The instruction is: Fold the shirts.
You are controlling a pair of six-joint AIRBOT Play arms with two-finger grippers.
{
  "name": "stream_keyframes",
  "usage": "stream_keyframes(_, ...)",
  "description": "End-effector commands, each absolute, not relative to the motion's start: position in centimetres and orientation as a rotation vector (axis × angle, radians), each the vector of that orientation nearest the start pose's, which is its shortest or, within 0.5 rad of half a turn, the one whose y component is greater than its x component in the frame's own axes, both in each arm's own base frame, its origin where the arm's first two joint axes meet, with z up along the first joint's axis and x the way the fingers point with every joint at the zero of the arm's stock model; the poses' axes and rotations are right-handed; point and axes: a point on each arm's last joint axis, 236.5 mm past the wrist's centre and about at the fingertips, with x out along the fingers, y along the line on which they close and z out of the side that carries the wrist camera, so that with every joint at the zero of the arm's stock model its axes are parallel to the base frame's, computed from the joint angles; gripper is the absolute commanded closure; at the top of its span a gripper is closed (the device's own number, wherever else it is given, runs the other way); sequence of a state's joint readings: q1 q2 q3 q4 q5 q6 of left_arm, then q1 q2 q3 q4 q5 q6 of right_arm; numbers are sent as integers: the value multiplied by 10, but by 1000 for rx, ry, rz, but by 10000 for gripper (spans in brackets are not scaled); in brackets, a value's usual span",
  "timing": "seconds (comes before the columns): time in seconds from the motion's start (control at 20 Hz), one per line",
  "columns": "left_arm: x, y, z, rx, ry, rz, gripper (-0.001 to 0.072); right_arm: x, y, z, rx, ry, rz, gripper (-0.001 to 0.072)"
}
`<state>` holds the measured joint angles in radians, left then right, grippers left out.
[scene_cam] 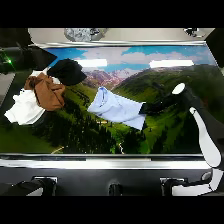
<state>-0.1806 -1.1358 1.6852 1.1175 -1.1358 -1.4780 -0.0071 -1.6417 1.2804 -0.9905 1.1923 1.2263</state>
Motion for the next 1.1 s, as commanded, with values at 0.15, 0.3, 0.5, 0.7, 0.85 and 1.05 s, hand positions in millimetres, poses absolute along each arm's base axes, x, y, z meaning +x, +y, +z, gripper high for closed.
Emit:
stream_keyframes(0.15,397,-168,305,-174,591,-540,678,416,161,-90,459,1418,425,574)
stream_keyframes(0.3,397,-168,305,-173,590,-540,678,441,181,-43,465,1265,612,671)
stream_keyframes(0.5,397,-168,305,-173,590,-539,677,484,183,91,527,963,816,671)
stream_keyframes(0.7,397,-168,304,-173,591,-539,678,504,124,169,566,830,795,671)
stream_keyframes(0.85,397,-168,304,-173,591,-539,677,505,63,164,599,841,698,671)
stream_keyframes(1.05,397,-168,304,-173,592,-539,678,501,-47,127,557,895,423,670)
